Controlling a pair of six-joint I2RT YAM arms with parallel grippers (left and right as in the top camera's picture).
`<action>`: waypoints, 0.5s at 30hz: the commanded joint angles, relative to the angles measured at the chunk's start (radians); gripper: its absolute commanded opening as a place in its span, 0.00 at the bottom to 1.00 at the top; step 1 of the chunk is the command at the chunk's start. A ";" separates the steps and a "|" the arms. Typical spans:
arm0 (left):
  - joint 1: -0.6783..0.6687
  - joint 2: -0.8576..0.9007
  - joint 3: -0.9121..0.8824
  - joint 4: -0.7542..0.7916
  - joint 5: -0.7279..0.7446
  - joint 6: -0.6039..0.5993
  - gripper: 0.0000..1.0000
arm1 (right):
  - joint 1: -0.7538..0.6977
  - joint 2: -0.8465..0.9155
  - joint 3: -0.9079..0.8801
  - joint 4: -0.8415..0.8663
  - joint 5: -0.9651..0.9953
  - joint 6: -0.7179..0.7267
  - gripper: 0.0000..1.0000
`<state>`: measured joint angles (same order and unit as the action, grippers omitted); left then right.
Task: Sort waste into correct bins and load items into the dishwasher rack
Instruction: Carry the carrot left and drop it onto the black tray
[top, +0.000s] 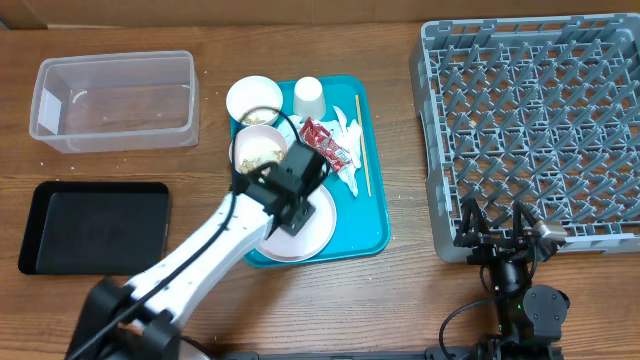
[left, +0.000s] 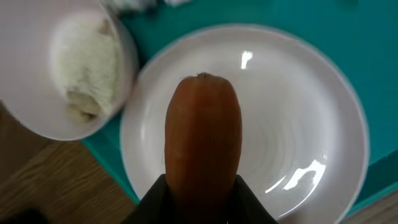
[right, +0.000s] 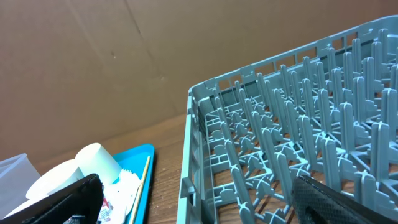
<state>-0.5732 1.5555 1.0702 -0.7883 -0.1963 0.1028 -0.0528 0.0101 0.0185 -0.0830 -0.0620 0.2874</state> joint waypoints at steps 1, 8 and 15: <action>0.057 -0.111 0.164 -0.100 -0.017 -0.136 0.04 | -0.006 -0.007 -0.010 0.003 0.012 -0.004 1.00; 0.401 -0.226 0.214 -0.213 -0.016 -0.316 0.04 | -0.006 -0.007 -0.010 0.003 0.012 -0.004 1.00; 0.846 -0.209 0.180 -0.210 0.109 -0.562 0.04 | -0.006 -0.007 -0.010 0.003 0.012 -0.004 1.00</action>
<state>0.1532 1.3384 1.2667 -1.0088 -0.1749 -0.2958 -0.0528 0.0101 0.0185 -0.0837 -0.0620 0.2874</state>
